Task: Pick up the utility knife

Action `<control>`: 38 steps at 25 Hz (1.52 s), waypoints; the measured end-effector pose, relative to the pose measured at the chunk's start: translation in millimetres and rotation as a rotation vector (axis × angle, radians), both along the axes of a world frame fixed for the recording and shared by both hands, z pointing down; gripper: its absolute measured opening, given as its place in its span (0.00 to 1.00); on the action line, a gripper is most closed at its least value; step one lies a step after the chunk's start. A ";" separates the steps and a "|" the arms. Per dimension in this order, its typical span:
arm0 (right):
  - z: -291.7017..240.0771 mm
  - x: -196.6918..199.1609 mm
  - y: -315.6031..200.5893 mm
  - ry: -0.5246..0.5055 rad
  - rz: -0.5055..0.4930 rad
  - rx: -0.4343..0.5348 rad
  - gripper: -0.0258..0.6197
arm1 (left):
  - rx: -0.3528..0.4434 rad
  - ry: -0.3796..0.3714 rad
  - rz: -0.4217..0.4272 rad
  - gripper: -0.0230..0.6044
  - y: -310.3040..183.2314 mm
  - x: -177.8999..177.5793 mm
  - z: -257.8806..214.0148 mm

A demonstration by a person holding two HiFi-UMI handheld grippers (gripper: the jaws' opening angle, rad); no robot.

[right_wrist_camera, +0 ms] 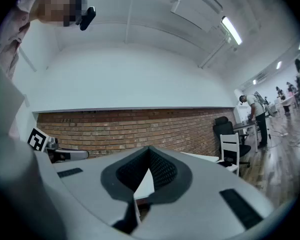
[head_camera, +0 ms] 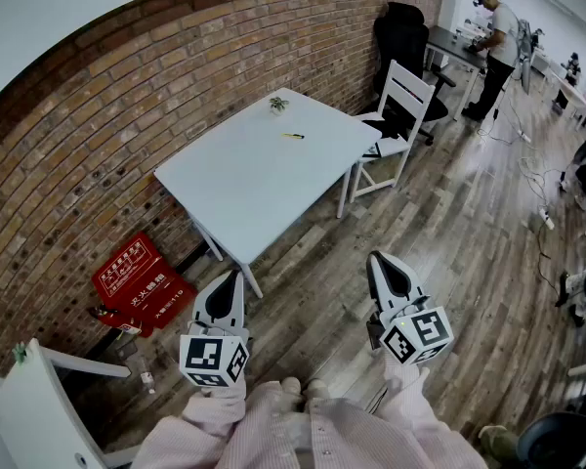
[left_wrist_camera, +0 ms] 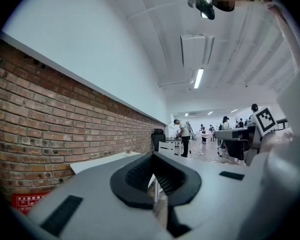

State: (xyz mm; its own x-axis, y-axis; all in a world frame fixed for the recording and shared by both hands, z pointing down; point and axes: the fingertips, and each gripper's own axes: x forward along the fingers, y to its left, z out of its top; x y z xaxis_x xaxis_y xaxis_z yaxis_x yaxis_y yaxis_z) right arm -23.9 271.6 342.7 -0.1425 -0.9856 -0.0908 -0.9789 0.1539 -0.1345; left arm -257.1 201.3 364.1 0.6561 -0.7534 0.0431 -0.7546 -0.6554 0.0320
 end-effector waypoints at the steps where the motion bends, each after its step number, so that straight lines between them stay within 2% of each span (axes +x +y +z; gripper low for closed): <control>1: -0.4 1.1 0.8 0.001 -0.002 -0.002 0.04 | -0.002 0.000 -0.001 0.02 1.2 1.5 -0.4; 13: 10.5 32.3 10.3 -0.016 0.054 -0.026 0.04 | -0.028 0.001 -0.015 0.02 17.4 20.4 8.2; 23: 19.8 42.1 13.9 -0.010 0.022 -0.049 0.05 | -0.044 0.033 -0.019 0.02 24.8 35.0 10.9; 30: 27.1 45.5 9.7 -0.022 0.004 -0.065 0.18 | -0.057 0.035 -0.025 0.02 22.8 40.3 16.5; 38: 34.5 49.7 -11.1 -0.032 -0.011 -0.080 0.24 | -0.069 0.032 -0.040 0.02 6.2 43.6 20.6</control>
State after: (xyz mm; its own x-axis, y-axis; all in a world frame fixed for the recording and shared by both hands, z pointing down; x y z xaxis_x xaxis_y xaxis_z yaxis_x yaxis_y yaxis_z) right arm 25.8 260.5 377.1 -0.1519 -0.9883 -0.0166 -0.9722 0.1525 -0.1775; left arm -213.5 207.5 384.7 0.6278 -0.7748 0.0753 -0.7778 -0.6204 0.1009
